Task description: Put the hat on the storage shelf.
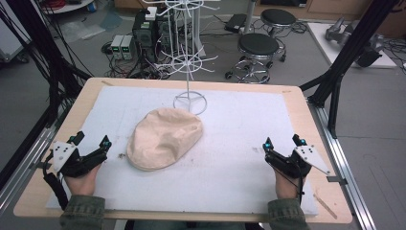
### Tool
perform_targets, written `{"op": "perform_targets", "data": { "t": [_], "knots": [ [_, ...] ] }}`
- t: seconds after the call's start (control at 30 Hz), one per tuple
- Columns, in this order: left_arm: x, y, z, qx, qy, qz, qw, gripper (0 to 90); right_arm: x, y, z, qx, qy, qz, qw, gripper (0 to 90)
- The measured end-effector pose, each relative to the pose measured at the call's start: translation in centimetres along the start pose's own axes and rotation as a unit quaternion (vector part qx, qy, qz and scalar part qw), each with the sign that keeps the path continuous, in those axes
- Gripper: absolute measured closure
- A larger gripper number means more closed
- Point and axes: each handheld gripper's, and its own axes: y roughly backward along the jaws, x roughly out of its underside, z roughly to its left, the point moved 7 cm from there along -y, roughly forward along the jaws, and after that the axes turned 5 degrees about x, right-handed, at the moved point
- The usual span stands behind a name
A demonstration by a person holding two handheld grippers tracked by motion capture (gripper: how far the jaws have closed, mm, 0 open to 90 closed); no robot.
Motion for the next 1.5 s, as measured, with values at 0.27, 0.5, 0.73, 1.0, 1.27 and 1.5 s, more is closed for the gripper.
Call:
{"op": "perform_targets", "data": {
  "t": [0.27, 0.5, 0.73, 1.0, 1.27, 1.5],
  "knots": [
    [-0.1, 0.1, 0.1, -0.003, 0.003, -0.004, 1.0000, 14.5, -0.1, 0.1, -0.1, -0.001, -0.005, -0.002, 1.0000, 4.9],
    [0.1, 0.1, 0.2, -0.008, 0.003, -0.003, 1.0000, 14.5, 0.0, 0.0, -0.2, -0.003, -0.013, 0.002, 0.9999, 4.9],
    [0.0, 0.2, 0.2, -0.010, 0.001, -0.004, 0.9999, 14.5, 0.0, 0.1, -0.2, -0.002, -0.016, 0.002, 0.9999, 4.9],
    [0.0, 0.1, 0.1, -0.007, 0.001, -0.003, 1.0000, 14.5, 0.1, 0.1, -0.2, 0.000, -0.018, 0.007, 0.9998, 4.8],
    [-0.1, 0.0, -0.1, -0.001, 0.002, -0.003, 1.0000, 14.5, 0.1, 0.2, -0.5, 0.006, -0.019, 0.006, 0.9998, 4.8],
    [-1.7, 0.0, -0.6, 0.006, -0.004, -0.015, 0.9999, 14.5, -0.1, 0.3, -0.8, 0.013, -0.020, 0.000, 0.9997, 4.8]
  ]
}}
